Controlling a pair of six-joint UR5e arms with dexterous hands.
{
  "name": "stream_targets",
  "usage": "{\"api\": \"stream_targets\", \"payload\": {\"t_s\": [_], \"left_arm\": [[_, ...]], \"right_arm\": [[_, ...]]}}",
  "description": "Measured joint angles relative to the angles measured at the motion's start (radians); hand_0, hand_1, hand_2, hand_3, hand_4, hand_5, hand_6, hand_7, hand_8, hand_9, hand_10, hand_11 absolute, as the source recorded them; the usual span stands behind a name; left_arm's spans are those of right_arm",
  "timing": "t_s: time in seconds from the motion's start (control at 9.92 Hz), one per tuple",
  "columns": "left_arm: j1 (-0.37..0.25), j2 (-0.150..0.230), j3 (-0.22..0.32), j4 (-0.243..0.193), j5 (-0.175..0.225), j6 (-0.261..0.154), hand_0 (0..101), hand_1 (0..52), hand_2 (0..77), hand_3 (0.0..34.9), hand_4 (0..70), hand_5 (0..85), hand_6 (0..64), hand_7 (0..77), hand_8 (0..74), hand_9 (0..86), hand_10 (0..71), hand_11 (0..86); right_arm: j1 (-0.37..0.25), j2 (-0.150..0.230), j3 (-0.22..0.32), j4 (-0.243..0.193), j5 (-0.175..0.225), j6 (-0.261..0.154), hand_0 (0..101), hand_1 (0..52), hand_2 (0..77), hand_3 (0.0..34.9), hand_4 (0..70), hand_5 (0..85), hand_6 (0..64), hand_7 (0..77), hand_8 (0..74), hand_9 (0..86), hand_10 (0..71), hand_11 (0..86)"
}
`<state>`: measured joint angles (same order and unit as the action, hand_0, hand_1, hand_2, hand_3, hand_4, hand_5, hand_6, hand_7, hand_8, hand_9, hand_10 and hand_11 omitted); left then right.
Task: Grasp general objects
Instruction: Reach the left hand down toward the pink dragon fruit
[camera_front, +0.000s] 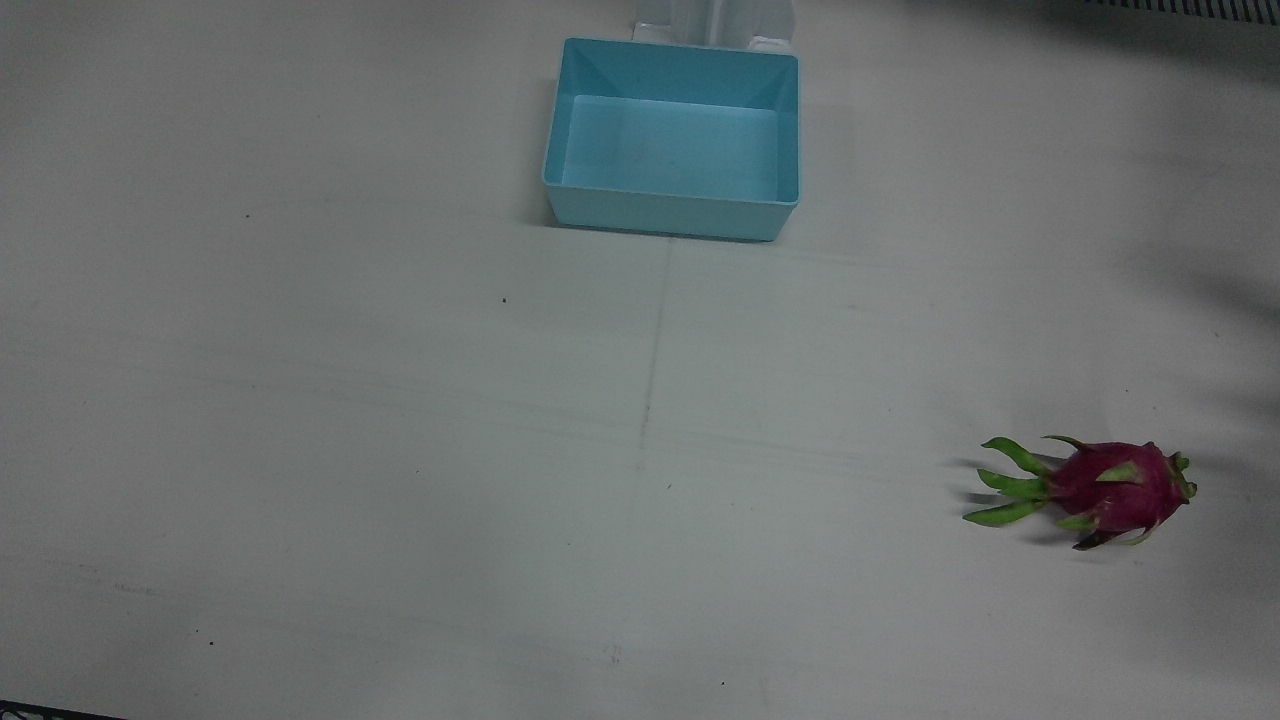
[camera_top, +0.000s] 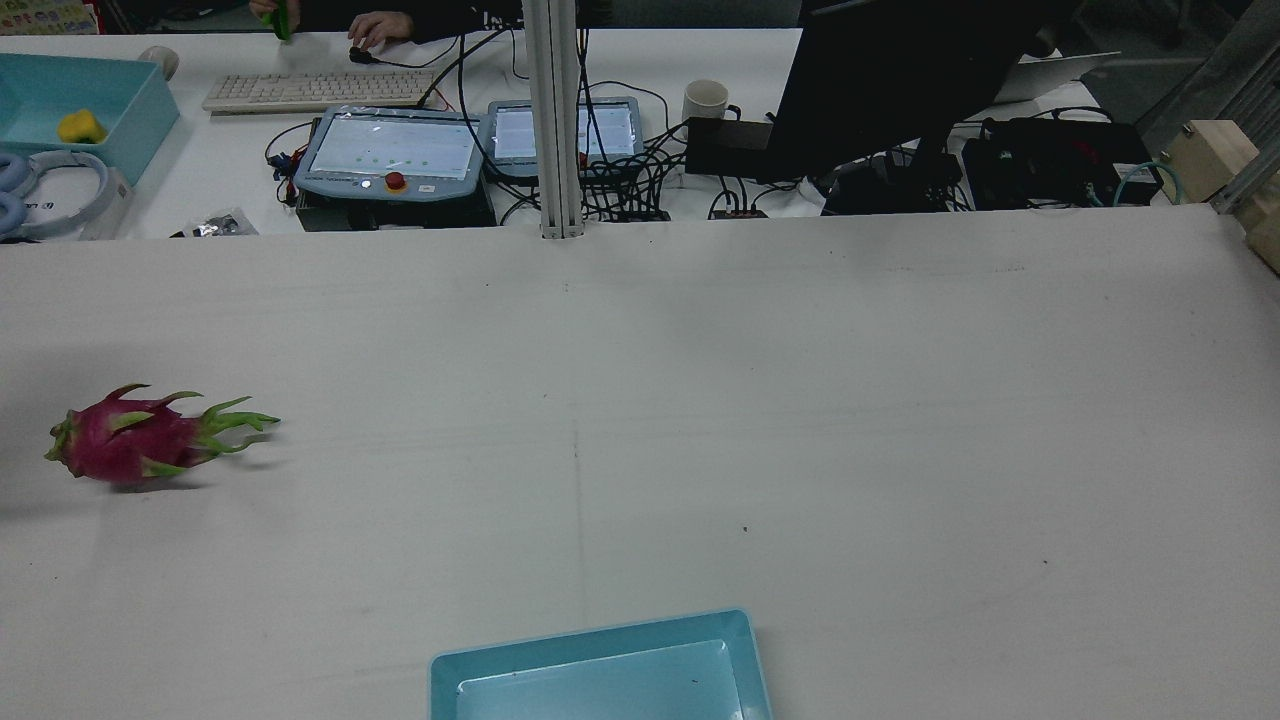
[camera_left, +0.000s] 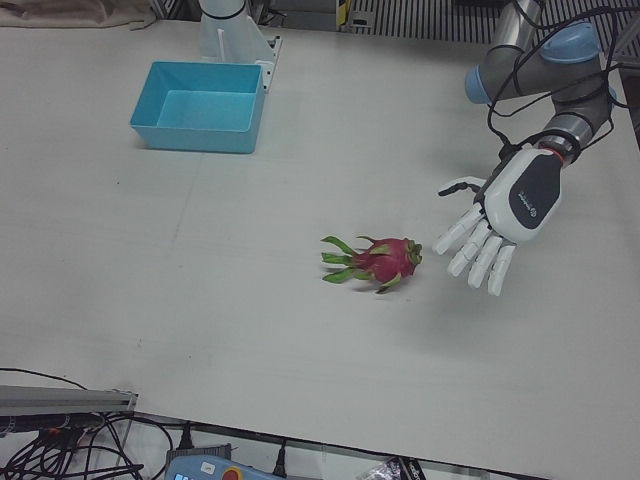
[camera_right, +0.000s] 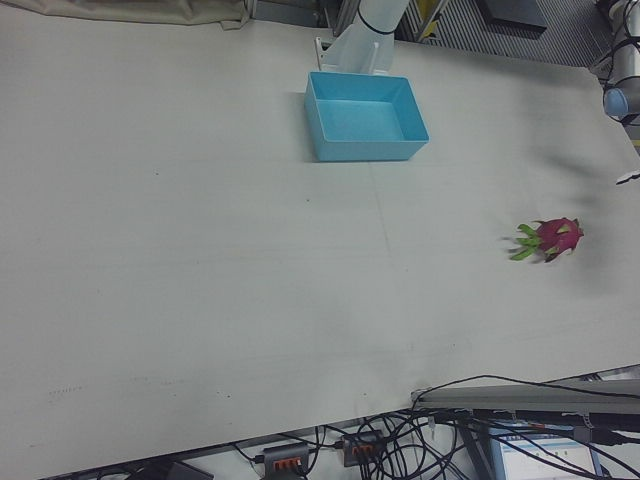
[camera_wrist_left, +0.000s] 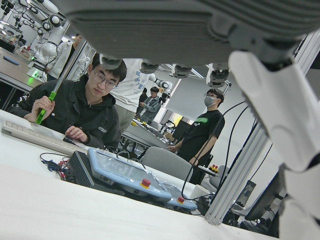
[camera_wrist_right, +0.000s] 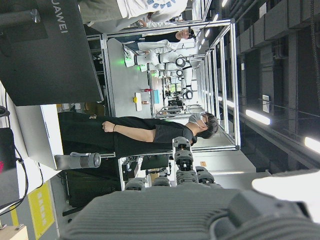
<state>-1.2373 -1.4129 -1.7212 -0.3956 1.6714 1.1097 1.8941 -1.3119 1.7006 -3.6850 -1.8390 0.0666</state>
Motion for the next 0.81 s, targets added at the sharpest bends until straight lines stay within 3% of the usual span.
{"api": "stream_targets", "payload": {"t_s": [0.1,0.2,0.3,0.4,0.81], "left_arm": [[0.017,0.0,-0.003,0.012,0.004,0.033,65,0.0,29.5,10.8,0.0,2.7,1.1,6.0,1.6,2.2,0.5,1.1],[0.039,0.0,-0.003,0.025,0.004,0.071,66,0.0,23.5,17.9,0.0,2.2,0.5,5.5,1.6,2.2,0.5,1.1],[0.064,-0.002,-0.003,0.044,0.001,0.113,66,0.0,23.5,25.0,0.0,2.2,0.5,4.4,1.6,1.6,0.5,1.1],[0.088,-0.009,-0.002,0.064,-0.003,0.152,65,0.0,22.4,28.2,0.0,2.2,0.5,3.8,1.6,1.1,1.1,1.1],[0.143,-0.051,0.003,0.118,-0.012,0.248,64,0.0,22.4,30.1,0.0,2.2,0.5,3.3,1.6,1.1,1.1,1.1]], "right_arm": [[0.0,0.0,0.0,0.0,0.0,0.0,0,5.4,1.6,0.0,0.0,0.5,0.0,0.0,0.0,1.1,0.0,0.5],[0.0,0.0,0.0,0.0,0.0,0.0,0,5.4,1.6,0.0,0.0,0.5,0.0,0.0,0.0,0.5,0.0,0.5],[0.0,0.0,0.0,0.0,0.0,0.0,0,5.4,1.6,0.0,0.0,0.5,0.0,0.0,0.0,0.5,0.0,0.5],[0.0,0.0,0.0,0.0,0.0,0.0,0,5.4,1.6,0.0,0.0,0.5,0.0,0.0,0.0,0.5,0.0,0.5],[0.0,0.0,0.0,0.0,0.0,0.0,0,5.4,1.6,0.0,0.0,0.5,0.0,0.0,0.0,0.5,0.0,0.5]]}}
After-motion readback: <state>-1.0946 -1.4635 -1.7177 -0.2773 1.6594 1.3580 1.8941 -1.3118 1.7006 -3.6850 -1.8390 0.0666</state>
